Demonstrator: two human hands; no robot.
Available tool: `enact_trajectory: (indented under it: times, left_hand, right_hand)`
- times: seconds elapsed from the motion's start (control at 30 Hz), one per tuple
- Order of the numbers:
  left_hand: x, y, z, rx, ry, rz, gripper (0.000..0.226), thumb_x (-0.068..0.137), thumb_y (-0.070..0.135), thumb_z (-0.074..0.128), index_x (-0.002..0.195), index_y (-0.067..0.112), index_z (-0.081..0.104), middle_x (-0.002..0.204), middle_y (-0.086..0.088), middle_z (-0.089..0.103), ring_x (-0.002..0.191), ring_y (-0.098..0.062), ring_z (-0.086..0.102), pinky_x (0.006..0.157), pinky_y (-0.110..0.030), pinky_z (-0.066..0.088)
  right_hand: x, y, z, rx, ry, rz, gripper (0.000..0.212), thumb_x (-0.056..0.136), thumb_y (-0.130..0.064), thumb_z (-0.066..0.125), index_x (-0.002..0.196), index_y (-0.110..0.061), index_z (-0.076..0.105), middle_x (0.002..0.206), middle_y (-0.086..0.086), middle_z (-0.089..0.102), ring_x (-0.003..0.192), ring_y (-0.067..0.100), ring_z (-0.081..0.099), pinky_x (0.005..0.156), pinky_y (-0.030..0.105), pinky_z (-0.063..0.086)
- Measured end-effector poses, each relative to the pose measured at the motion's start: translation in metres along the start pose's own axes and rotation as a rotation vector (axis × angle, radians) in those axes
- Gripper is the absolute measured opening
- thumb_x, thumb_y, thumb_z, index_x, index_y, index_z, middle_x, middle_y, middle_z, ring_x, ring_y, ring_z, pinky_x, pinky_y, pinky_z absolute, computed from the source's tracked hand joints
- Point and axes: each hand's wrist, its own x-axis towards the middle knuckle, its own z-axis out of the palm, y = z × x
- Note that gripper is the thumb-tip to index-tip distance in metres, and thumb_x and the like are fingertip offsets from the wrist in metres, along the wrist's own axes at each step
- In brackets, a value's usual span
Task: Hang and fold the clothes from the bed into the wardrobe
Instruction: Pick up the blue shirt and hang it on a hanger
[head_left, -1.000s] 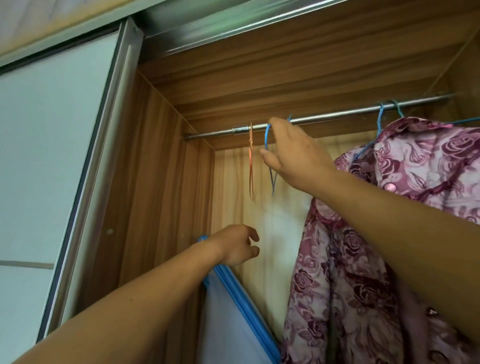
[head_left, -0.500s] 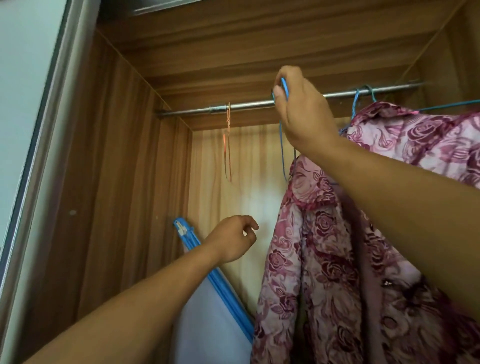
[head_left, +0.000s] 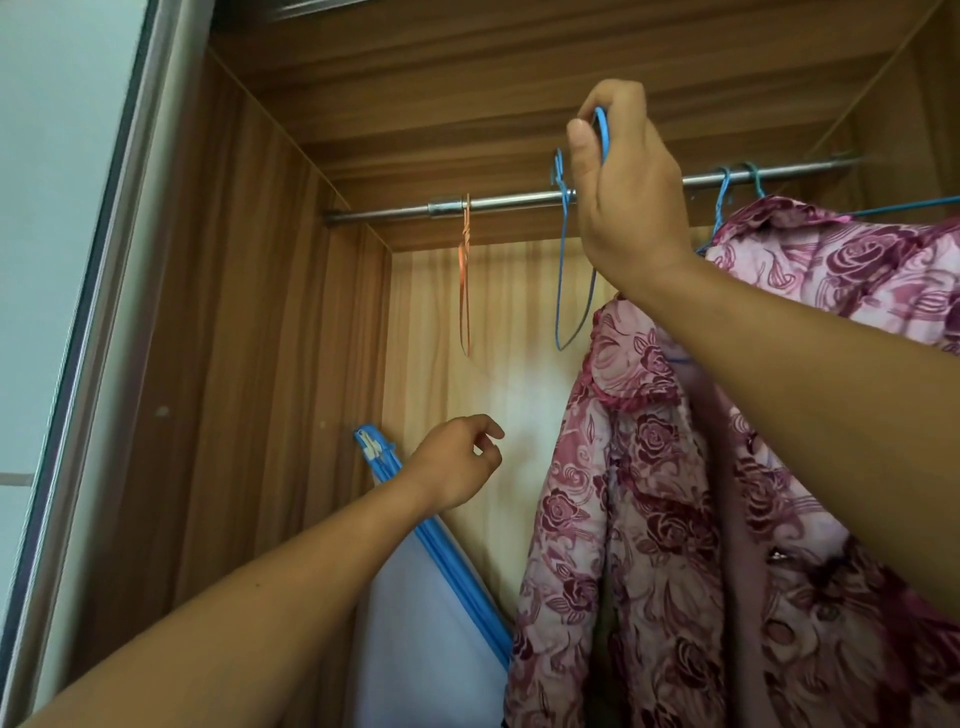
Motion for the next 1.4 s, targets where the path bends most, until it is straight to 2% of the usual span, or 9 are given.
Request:
enact_trajectory:
  times: [0.3,0.47,0.57,0.7,0.83,1.0,1.17,1.3,1.4]
  left_hand:
    - [0.008,0.013,0.014,-0.342,0.106,-0.061,0.027,0.1,0.027,0.054,0.126,0.02,0.06,0.104,0.005,0.06,0.079,-0.004,0.055,0.06,-0.012,0.042]
    - [-0.002,0.025,0.031,-0.69,-0.047,-0.297,0.034,0.1,0.042,0.054,0.126,0.02,0.058,0.123,0.001,0.063,0.114,-0.015,0.059,0.104,-0.038,0.047]
    - [-0.011,0.022,0.046,-0.912,-0.128,-0.415,0.023,0.1,0.041,0.053,0.112,0.022,0.061,0.109,-0.001,0.074,0.1,-0.014,0.068,0.09,-0.036,0.05]
    - [-0.032,0.001,0.064,-1.105,-0.007,-0.524,0.019,0.1,0.034,0.05,0.101,0.018,0.061,0.077,0.004,0.073,0.068,-0.012,0.067,0.063,-0.024,0.048]
    - [-0.065,-0.028,0.088,-1.034,0.008,-0.683,0.025,0.1,0.041,0.049,0.089,0.021,0.058,0.068,0.008,0.069,0.055,-0.006,0.061,0.051,-0.021,0.036]
    - [-0.114,-0.059,0.12,-0.906,0.045,-0.874,0.027,0.103,0.043,0.047,0.087,0.023,0.056,0.048,0.009,0.042,0.042,-0.005,0.049,0.037,-0.016,0.021]
    - [-0.156,-0.092,0.128,-0.78,0.052,-0.992,0.039,0.106,0.046,0.038,0.082,0.021,0.056,0.048,0.006,0.027,0.047,-0.011,0.03,0.043,-0.018,0.013]
    - [-0.176,-0.103,0.127,-0.8,0.105,-1.005,0.041,0.106,0.05,0.037,0.08,0.021,0.052,0.045,0.008,0.026,0.046,-0.01,0.026,0.05,-0.023,0.014]
    - [-0.19,-0.104,0.128,-0.897,0.171,-0.971,0.039,0.106,0.049,0.039,0.081,0.021,0.051,0.044,0.008,0.024,0.044,-0.008,0.025,0.052,-0.024,0.017]
  right_hand:
    - [-0.012,-0.018,-0.011,0.07,-0.091,0.012,0.037,0.107,-0.037,0.03,0.113,-0.007,0.051,0.081,0.007,0.065,0.073,0.022,0.061,0.069,0.049,0.048]
    - [-0.044,-0.014,-0.006,0.251,-0.285,0.234,0.02,0.106,-0.035,0.036,0.098,-0.024,0.05,0.077,0.001,0.069,0.071,0.019,0.067,0.069,0.049,0.055]
    - [-0.069,-0.005,-0.004,0.414,-0.332,0.448,0.016,0.106,-0.037,0.037,0.091,-0.036,0.044,0.081,0.009,0.07,0.067,0.025,0.069,0.057,0.039,0.055]
    - [-0.118,0.012,-0.006,0.554,-0.24,0.752,0.019,0.109,-0.029,0.035,0.093,-0.028,0.045,0.083,0.01,0.071,0.057,0.02,0.066,0.047,0.029,0.052]
    - [-0.195,0.018,-0.013,0.634,-0.223,0.984,0.021,0.111,-0.023,0.032,0.093,-0.023,0.043,0.062,-0.002,0.068,0.047,0.014,0.066,0.041,0.024,0.05]
    - [-0.293,0.013,-0.015,0.557,-0.277,1.22,0.035,0.11,-0.035,0.034,0.087,-0.014,0.05,0.057,0.007,0.064,0.04,0.016,0.06,0.039,0.026,0.049]
    - [-0.41,0.0,-0.027,0.407,-0.809,1.234,0.047,0.099,-0.063,0.036,0.09,-0.023,0.06,0.08,0.004,0.068,0.068,0.018,0.067,0.07,0.04,0.058]
    - [-0.498,-0.019,-0.045,0.335,-1.481,0.863,0.018,0.094,-0.06,0.057,0.109,-0.053,0.064,0.103,-0.02,0.07,0.098,0.001,0.063,0.081,0.014,0.046]
    - [-0.553,-0.027,-0.063,0.042,-1.8,0.79,0.096,0.083,-0.067,0.066,0.159,-0.025,0.024,0.163,0.003,0.03,0.145,0.026,0.036,0.115,0.037,0.035]
